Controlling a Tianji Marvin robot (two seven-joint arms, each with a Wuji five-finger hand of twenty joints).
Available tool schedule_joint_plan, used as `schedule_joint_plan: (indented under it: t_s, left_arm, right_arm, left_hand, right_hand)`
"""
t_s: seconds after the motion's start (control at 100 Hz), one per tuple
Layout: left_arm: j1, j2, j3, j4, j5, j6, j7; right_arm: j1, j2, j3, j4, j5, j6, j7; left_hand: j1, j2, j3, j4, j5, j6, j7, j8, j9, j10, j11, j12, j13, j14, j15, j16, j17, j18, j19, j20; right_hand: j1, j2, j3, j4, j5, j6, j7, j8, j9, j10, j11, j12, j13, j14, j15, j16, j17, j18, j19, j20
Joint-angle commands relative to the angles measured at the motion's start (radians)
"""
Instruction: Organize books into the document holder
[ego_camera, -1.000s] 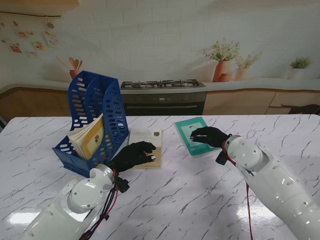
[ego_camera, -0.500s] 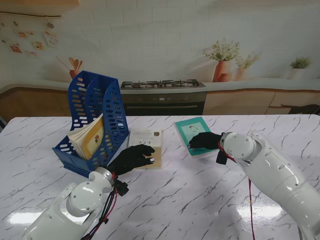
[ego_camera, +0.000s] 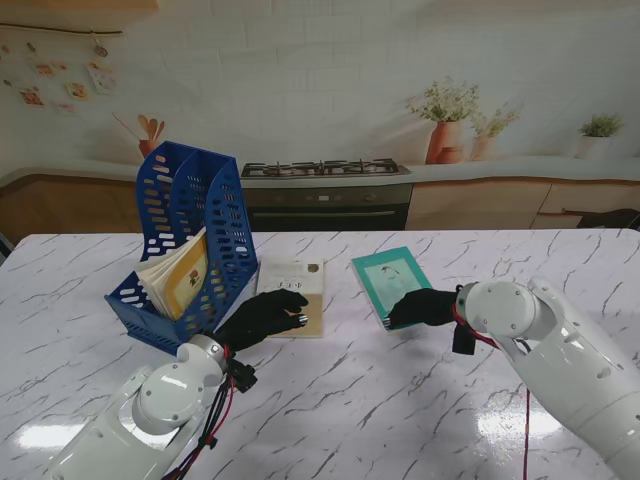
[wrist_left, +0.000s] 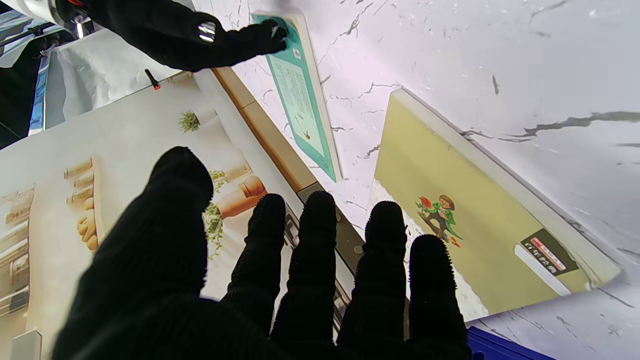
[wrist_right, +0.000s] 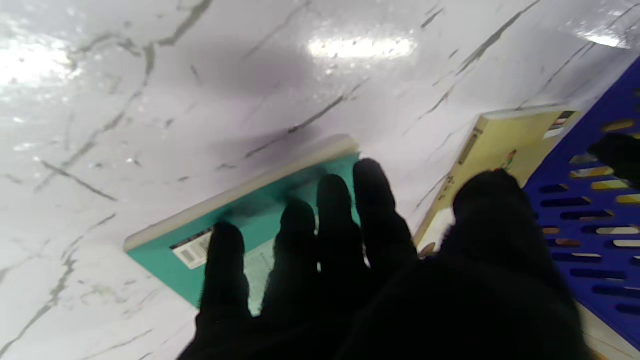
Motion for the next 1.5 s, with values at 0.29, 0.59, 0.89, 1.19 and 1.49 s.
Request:
schedule_joint_plan:
  t_s: [0.29, 0.59, 0.89, 1.19, 1.49]
  left_arm:
    - [0.013, -0.006, -0.008, -0.005, 0.002, -0.013, -0.002]
    - [0.009, -0.003, -0.004, -0.007, 0.018, -0.001, -0.008]
    - [0.008, -0.001, -0.006, -0.01, 0.038, 0.011, -0.011]
    - [0.014, -0.001, -0.011, -0.014, 0.026, 0.01, -0.015]
    - [0.021, 0.002, -0.019, -0.02, 0.028, 0.021, -0.024]
  right_arm:
    - [-0.095, -0.037, 0.07, -0.042, -0.044, -0.039, -0.229]
    - [0.113, -0.067, -0.09, 0.218, -0.018, -0.115, -0.3]
    - [0.048, -0.024, -0.073, 0.135, -0.008, -0.104, -0.137]
    - [-0.147, 0.015, 0.038, -0.062, 0.008, -0.084, -0.007]
    - [-0.299, 0.055, 0.132, -0.226, 0.044, -0.095, 0.154]
  left_hand:
    - [0.016, 0.043, -0.059, 0.03, 0.004, 0.001, -0.004, -0.012, -0.024, -0.004, -0.002, -0.009, -0.022, -0.007, -0.002, 0.004, -0.02, -0.053, -0.031, -0.013]
    - [0.025, 0.038, -0.066, 0.032, 0.002, 0.001, -0.005, -0.012, -0.027, -0.004, -0.002, -0.009, -0.029, -0.01, -0.006, 0.002, -0.026, -0.062, -0.043, -0.02]
    - [0.021, 0.042, -0.067, 0.032, 0.003, 0.006, -0.003, -0.011, -0.026, -0.004, -0.001, -0.009, -0.028, -0.011, -0.006, 0.002, -0.029, -0.068, -0.05, -0.024]
    - [0.021, 0.051, -0.072, 0.032, 0.004, 0.007, -0.004, -0.013, -0.03, -0.002, -0.003, -0.01, -0.033, -0.011, -0.008, 0.001, -0.032, -0.073, -0.056, -0.027]
    - [0.027, 0.051, -0.08, 0.033, 0.008, 0.014, -0.006, -0.013, -0.032, -0.001, -0.003, -0.01, -0.037, -0.011, -0.009, 0.0, -0.034, -0.076, -0.061, -0.03]
  right_hand:
    - [-0.016, -0.019, -0.036, 0.049, -0.009, -0.011, -0.007, -0.013, -0.003, 0.001, -0.014, -0.012, 0.023, -0.008, 0.057, 0.021, -0.004, -0.234, 0.041, 0.023]
    - [-0.03, -0.041, -0.026, 0.052, -0.006, -0.017, 0.003, -0.01, 0.005, -0.008, 0.004, -0.01, 0.044, -0.008, 0.078, 0.032, 0.006, -0.226, 0.073, 0.042]
    - [-0.015, 0.029, -0.013, 0.048, 0.032, 0.031, 0.012, -0.011, 0.043, 0.037, 0.012, -0.013, 0.083, 0.041, 0.056, 0.018, 0.013, -0.215, 0.069, 0.043]
    - [0.023, 0.113, -0.024, 0.043, 0.057, 0.046, 0.007, -0.018, 0.069, 0.056, -0.012, -0.026, 0.106, 0.06, 0.024, -0.001, 0.017, -0.231, 0.064, 0.045]
    - [0.034, 0.131, -0.029, 0.045, 0.062, 0.063, 0.004, -0.02, 0.074, 0.073, -0.02, -0.03, 0.118, 0.08, 0.019, -0.004, 0.021, -0.238, 0.07, 0.049]
